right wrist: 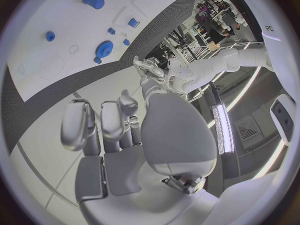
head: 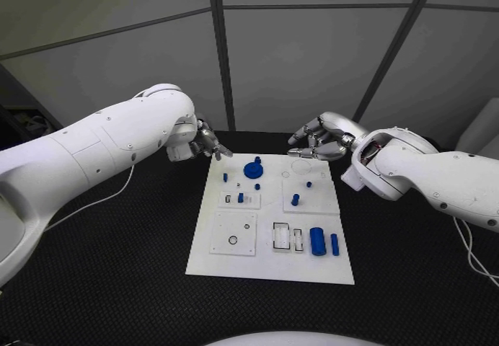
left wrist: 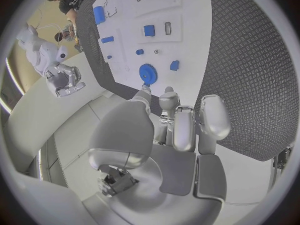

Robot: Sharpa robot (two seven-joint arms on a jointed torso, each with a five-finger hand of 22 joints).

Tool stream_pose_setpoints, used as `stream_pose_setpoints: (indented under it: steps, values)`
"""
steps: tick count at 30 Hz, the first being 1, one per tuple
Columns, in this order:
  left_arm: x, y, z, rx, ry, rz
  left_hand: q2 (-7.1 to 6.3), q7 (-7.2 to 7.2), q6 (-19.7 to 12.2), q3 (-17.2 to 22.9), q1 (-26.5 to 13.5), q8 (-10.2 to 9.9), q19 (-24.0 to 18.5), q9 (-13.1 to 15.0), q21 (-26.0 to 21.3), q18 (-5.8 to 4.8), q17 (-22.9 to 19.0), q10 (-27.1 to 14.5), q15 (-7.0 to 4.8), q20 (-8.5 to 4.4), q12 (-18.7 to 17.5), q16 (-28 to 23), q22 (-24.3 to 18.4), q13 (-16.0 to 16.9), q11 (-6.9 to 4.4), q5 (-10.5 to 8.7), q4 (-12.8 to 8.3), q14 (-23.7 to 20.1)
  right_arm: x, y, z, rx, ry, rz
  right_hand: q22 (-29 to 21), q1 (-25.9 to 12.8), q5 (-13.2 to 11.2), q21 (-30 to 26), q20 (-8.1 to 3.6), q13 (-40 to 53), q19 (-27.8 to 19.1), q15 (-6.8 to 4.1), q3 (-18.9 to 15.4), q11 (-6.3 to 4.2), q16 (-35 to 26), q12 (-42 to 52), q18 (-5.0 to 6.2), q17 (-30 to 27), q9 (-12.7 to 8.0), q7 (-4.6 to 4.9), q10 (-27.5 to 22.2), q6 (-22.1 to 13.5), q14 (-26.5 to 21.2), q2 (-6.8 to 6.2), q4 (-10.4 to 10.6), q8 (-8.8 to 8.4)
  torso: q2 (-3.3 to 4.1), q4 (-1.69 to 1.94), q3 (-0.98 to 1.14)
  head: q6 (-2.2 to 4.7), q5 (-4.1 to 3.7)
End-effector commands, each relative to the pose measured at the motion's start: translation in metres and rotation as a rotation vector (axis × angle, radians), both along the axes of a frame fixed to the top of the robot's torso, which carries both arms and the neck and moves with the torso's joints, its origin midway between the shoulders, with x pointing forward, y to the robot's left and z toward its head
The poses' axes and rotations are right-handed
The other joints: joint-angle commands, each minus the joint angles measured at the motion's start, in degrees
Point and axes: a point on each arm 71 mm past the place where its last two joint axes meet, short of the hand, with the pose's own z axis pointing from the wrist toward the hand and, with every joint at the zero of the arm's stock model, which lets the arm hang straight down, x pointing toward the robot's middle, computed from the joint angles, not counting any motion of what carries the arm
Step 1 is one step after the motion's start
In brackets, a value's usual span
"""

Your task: Assemble the parts on the task board

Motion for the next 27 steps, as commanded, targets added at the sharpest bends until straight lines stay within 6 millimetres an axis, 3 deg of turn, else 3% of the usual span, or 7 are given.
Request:
stream_pose_setpoints:
  steps: [1,5,9,12,27]
  values:
    - [0.003,0.001,-0.004,0.001,-0.017,-0.014,0.19,0.22,-0.1,-0.7,0.5,-0.2,0.7,-0.8,0.5,-2.10,6.9,0.4,0.36,0.01,0.4,0.6,0.6,-0.1,0.01,-0.44,0.1,3.7,0.000,0.001,0.002,0.000,-0.009,0.002,0.5,-0.7,0.3,-0.1,-0.06,0.0,0.3,-0.03,0.0,-0.03,-0.2,0.2,0.82,0.0,0.1,-0.05,0.0,0.3,0.4,0.01,0.4,-0.36,0.44,-0.07,-0.16,0.08,0.12]
    - [0.004,0.002,-0.013,0.024,-0.007,-0.016,0.27,0.29,-0.2,-1.5,0.5,-0.2,0.8,-1.8,0.6,-2.14,7.0,0.5,0.39,0.02,0.5,0.7,0.7,-0.2,0.07,-0.70,0.4,3.8,-0.001,0.002,0.002,0.000,-0.009,0.004,0.5,-0.7,0.3,-0.1,-0.06,0.0,0.3,-0.03,0.0,-0.03,-0.2,0.2,0.82,0.0,0.1,-0.05,0.0,0.3,0.4,0.01,0.4,-0.36,0.66,-0.08,-0.31,0.14,0.24]
    - [0.003,0.001,-0.021,0.035,0.004,-0.017,0.25,0.34,-0.3,-2.5,0.2,-0.2,1.2,-3.0,0.9,-2.24,7.3,0.6,0.43,0.04,0.7,1.1,1.1,-0.3,0.12,-1.28,0.9,3.9,-0.001,0.003,0.002,0.000,-0.008,0.005,0.5,-0.7,0.3,-0.1,-0.06,0.0,0.3,-0.03,0.0,-0.03,-0.2,0.2,0.82,0.0,0.1,-0.05,0.0,0.3,0.4,0.01,0.4,-0.36,0.70,-0.13,-0.30,0.07,0.26]
    - [0.003,-0.001,-0.027,0.042,0.017,-0.021,0.18,0.37,-0.2,-3.9,-0.2,-0.1,1.4,-4.1,1.1,-2.32,7.6,0.8,0.45,0.06,1.5,1.4,1.4,-0.1,0.15,-3.55,1.6,4.0,-0.001,0.003,0.002,0.000,-0.008,0.007,0.5,-0.7,0.3,-0.1,-0.06,0.0,0.3,-0.03,0.0,-0.03,-0.2,0.2,0.82,0.0,0.1,-0.05,0.0,0.3,0.4,0.01,0.4,-0.36,0.69,-0.12,-0.29,-0.06,0.23]
    - [-0.002,-0.005,-0.040,0.070,0.085,-0.060,0.40,0.27,0.1,-5.5,-0.1,0.0,2.1,-5.5,2.0,-2.58,8.4,1.2,0.40,-0.02,2.7,2.3,2.5,0.3,0.06,-3.66,2.4,4.2,-0.001,0.004,0.002,0.000,-0.008,0.010,0.5,-0.7,0.3,-0.1,-0.06,0.0,0.3,-0.03,0.0,-0.03,-0.2,0.2,0.82,0.0,0.1,-0.05,0.0,0.3,0.4,0.01,0.4,-0.36,0.59,-0.06,-0.23,-0.28,0.19]
